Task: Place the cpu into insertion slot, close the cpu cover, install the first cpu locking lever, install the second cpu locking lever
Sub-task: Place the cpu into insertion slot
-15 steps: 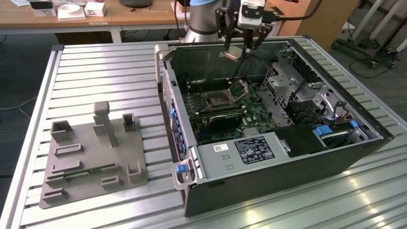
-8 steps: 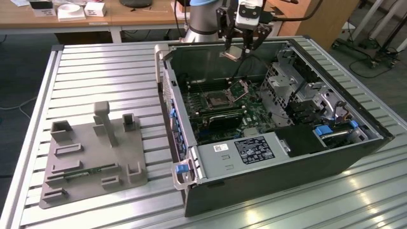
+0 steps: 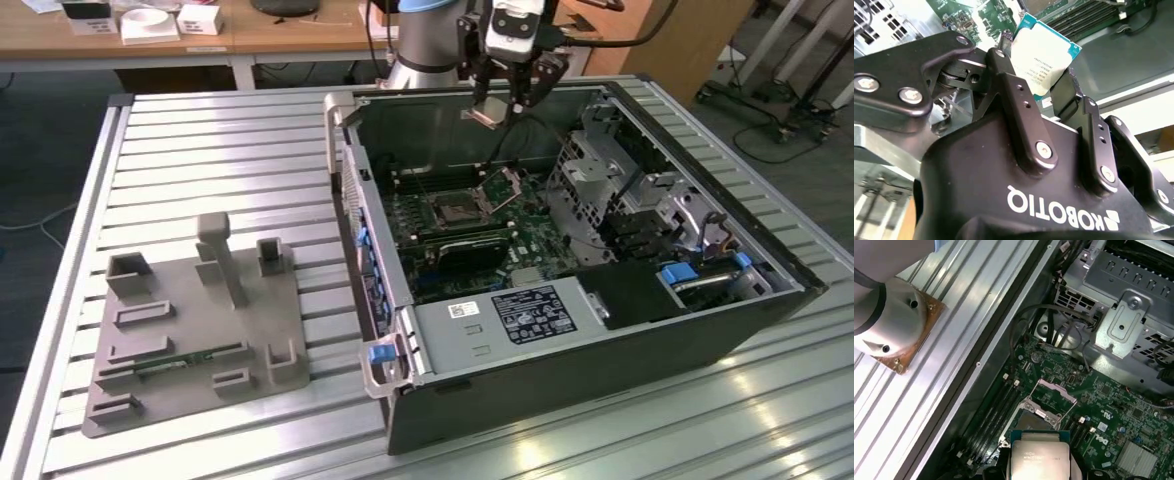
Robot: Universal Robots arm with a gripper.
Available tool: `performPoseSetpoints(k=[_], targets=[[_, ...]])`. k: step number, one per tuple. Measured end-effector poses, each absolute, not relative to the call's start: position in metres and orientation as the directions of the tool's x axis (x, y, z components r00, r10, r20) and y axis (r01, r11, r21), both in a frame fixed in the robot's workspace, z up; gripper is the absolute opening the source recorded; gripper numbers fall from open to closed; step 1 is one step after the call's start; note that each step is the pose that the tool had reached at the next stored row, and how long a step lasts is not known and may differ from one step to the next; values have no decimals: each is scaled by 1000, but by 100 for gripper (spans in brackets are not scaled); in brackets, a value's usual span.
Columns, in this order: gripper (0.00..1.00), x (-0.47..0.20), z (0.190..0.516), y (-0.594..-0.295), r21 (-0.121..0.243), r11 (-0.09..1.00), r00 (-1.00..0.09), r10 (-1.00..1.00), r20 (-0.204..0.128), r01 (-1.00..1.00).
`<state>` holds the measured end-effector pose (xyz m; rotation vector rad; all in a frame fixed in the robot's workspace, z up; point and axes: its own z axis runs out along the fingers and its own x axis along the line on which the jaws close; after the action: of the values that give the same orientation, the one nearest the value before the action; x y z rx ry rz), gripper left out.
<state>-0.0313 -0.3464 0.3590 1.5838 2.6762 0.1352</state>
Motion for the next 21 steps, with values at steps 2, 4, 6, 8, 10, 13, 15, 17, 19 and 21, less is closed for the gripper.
performPoseSetpoints(k=[2,4,6,8,10,13,15,17,19,21], targets=[[54,-31,359,-346,89,452,-456,890,19,887],[54,-31,358,-346,89,424,-427,904,19,901],[54,-31,357,-346,89,395,-398,917,19,914],[54,-31,357,-346,89,368,-371,928,19,925],[54,-32,356,-346,89,354,-357,934,19,931],[54,-32,356,-346,89,351,-354,935,20,932],[54,-33,356,-346,89,350,-353,935,20,932],[54,-33,356,-346,89,350,-353,935,20,932],[54,-33,356,-346,89,350,-353,935,20,932],[54,-33,356,-346,89,350,-353,935,20,932]])
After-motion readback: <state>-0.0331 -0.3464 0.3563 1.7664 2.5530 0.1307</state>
